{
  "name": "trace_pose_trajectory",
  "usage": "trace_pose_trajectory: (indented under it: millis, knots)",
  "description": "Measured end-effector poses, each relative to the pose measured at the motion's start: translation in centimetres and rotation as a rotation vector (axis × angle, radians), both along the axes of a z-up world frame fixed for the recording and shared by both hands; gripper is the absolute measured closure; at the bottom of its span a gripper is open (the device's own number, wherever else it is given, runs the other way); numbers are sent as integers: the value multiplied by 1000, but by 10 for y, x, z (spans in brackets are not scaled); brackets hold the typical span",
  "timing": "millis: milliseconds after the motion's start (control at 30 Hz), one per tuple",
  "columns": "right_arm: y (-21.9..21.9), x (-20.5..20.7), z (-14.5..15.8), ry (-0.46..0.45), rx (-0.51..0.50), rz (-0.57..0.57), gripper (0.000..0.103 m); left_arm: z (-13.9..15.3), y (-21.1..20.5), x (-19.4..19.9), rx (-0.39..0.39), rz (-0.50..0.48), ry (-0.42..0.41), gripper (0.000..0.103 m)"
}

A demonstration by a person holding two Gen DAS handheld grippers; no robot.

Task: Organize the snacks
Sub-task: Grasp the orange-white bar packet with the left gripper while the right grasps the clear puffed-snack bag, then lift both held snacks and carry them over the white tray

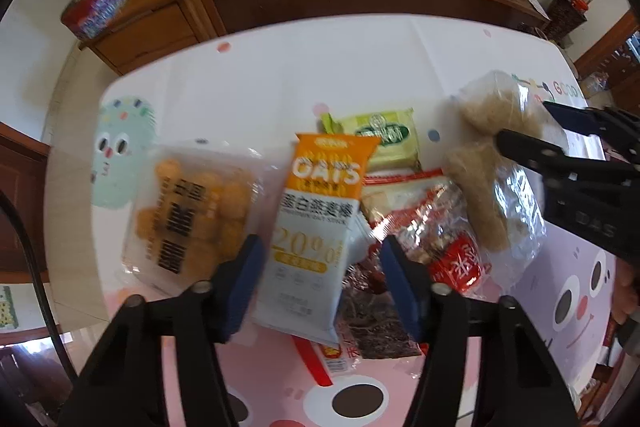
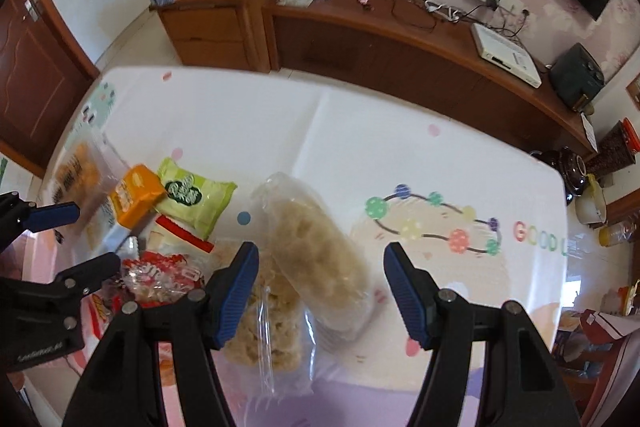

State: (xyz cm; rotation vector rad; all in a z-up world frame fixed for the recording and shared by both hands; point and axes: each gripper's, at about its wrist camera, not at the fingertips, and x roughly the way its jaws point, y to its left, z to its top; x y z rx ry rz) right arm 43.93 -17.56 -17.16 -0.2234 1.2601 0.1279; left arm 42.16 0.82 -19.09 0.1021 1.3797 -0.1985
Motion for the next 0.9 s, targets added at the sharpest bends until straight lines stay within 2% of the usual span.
trace_pose_trajectory:
  millis: [100, 233, 267, 300, 367, 433, 467, 500, 567, 667, 767, 900]
  knots:
    - [-1, 0, -9, 12, 14, -7, 52, -5, -2, 2, 17, -10, 4, 50]
    - [-10, -2, -7, 19, 59, -20, 62, -16, 4, 7, -4, 26, 38, 50]
    - [-14, -3, -7, 22, 62, -25, 69, -18, 6, 8, -12, 39, 45, 50]
    - [-15, -3, -8, 26, 65, -27, 72, -19, 7, 10, -30, 51, 54, 50]
    - [-22, -6, -8, 24, 80, -36, 74, -22, 10, 11, -53, 73, 66, 51]
    - [-26, -9, -8, 23, 94, -44, 75, -23, 12, 11, -78, 85, 69, 60]
    - [-28, -11, -8, 22, 97, -44, 76, -21, 14, 11, -93, 96, 68, 70]
    - [-29, -12, -8, 20, 97, -44, 76, -19, 16, 10, -110, 103, 71, 87]
    - [-30, -18, -7, 15, 89, -41, 76, -16, 19, 8, -136, 120, 72, 86]
    - [-32, -27, -4, 9, 84, -42, 77, -6, 19, 0, -109, 120, 24, 87]
    - [-34, -38, 2, -2, 89, -48, 77, 8, 21, -14, -120, 143, -2, 87]
    - [-37, -58, 23, -29, 105, -62, 77, 44, 21, -40, -131, 142, -57, 87]
